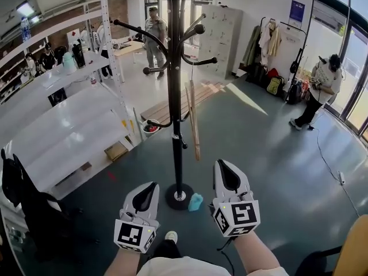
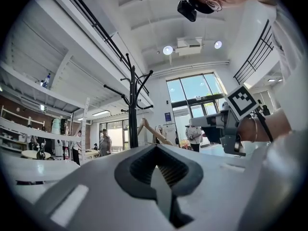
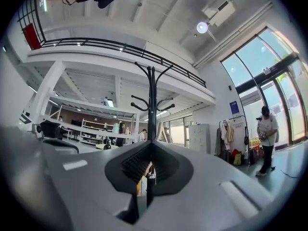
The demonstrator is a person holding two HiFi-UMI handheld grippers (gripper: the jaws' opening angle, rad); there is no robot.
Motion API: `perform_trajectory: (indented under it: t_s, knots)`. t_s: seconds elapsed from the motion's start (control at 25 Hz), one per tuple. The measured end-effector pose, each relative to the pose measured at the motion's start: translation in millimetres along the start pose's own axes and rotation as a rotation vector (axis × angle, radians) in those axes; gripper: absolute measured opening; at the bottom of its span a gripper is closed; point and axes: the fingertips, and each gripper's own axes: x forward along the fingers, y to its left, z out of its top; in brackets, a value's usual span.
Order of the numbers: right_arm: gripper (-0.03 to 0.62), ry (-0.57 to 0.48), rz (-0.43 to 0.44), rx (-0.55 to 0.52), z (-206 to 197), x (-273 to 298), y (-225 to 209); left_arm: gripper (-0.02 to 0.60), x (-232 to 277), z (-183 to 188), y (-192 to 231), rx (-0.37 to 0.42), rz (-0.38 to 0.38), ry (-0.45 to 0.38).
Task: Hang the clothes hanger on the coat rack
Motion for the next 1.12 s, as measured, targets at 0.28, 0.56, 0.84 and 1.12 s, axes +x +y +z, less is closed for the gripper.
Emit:
perform_trajectory:
  t_s: [0.28, 0.56, 0.84, 1.12]
  knots:
    - [0.026, 0.085, 0.056, 0.027, -37.8, -55.7, 14.1, 0.000, -47.2, -4.3, -38.2, -0.014, 0.035, 0.030]
    - [0.026, 0.105, 0.068, 0.064, -43.2, -93.9, 31.8, 0.000, -80.7, 0.5, -46.0, -0.020, 0.061, 0.039]
    - [0.026, 0.117, 0.066, 0.049, -41.0, -146.2, 63.9, 0.000, -131.0, 9.0, -64.9, -0.020, 0.045, 0.026]
    - [0.026, 0.120, 0.058, 0.029, -27.8, -221.9, 96.6, 0.000, -204.2, 18.8, -101.5, -0.032, 0.026, 0.036]
